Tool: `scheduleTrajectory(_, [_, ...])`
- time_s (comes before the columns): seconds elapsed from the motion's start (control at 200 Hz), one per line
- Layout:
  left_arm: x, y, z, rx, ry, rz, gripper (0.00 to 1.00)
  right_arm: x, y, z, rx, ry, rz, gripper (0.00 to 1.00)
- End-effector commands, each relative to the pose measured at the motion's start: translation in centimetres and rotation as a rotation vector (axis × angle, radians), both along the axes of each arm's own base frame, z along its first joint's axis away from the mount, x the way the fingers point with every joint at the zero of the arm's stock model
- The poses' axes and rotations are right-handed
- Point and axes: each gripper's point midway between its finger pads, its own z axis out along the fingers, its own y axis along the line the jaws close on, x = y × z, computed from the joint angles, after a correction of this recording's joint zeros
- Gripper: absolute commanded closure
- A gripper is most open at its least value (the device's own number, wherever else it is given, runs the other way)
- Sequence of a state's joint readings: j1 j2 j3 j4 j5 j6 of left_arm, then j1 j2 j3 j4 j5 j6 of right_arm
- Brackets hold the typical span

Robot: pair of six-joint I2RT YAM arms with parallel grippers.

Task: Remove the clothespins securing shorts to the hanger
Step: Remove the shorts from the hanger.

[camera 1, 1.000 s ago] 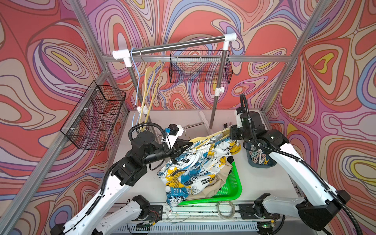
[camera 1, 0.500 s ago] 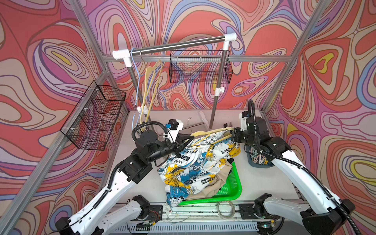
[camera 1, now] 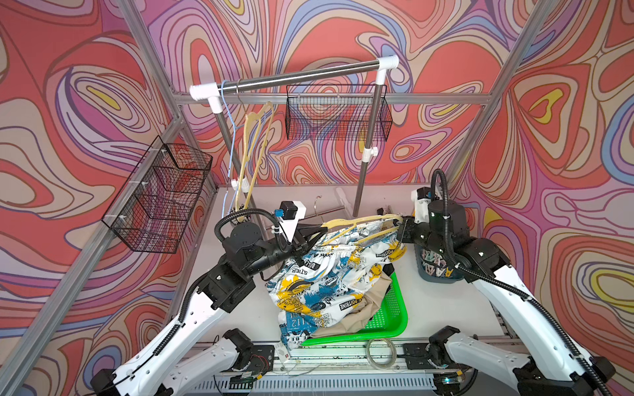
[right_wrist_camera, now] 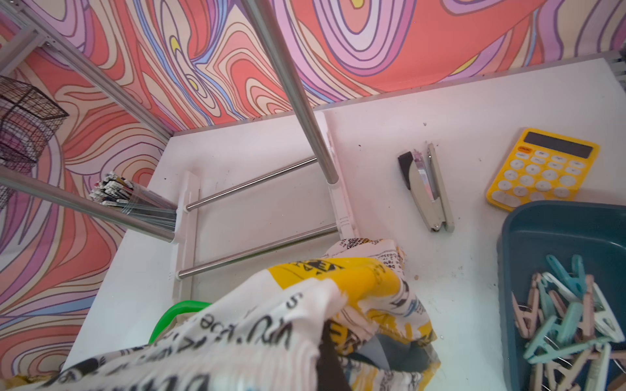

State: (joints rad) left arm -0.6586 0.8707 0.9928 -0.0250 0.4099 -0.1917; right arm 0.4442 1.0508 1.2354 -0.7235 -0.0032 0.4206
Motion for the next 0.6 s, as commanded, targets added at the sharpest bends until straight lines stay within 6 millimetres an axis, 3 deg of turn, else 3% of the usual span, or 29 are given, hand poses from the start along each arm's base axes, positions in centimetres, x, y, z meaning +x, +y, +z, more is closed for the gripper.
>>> scheduleTrajectory(0.0, [0.4,3.1,8.5,-0.249,-0.207,0.145,1.0,-2.5,3.8,-2.8,0.054,0.129,0.203,0.98])
scheduleTrajectory(0.29, [-0.7,3.6,8.9,-0.249,-0.223,0.128,1.0,-1.8,4.5,-1.2,0.081,0.078,0.219,0.77])
scheduleTrajectory(0.346, [-0.7,3.7,8.8,-0.249,-0.225,0.133,1.0,-2.0,4.4,-0.7,0.083,0.072,0.219,0.68])
scheduleTrajectory(0.421, [-0.7,3.8,8.8,-0.249,-0.226,0.138,1.0,-2.3,4.1,0.0,0.085,0.059,0.216,0.65])
scheduleTrajectory(0.476, [-0.8,3.8,8.8,-0.249,-0.227,0.137,1.0,-2.5,4.1,0.4,0.097,0.049,0.216,0.57])
scheduleTrajectory(0.596, [-0.8,3.9,9.0,-0.26,-0.232,0.14,1.0,-3.1,5.2,1.0,0.179,0.02,0.273,0.5])
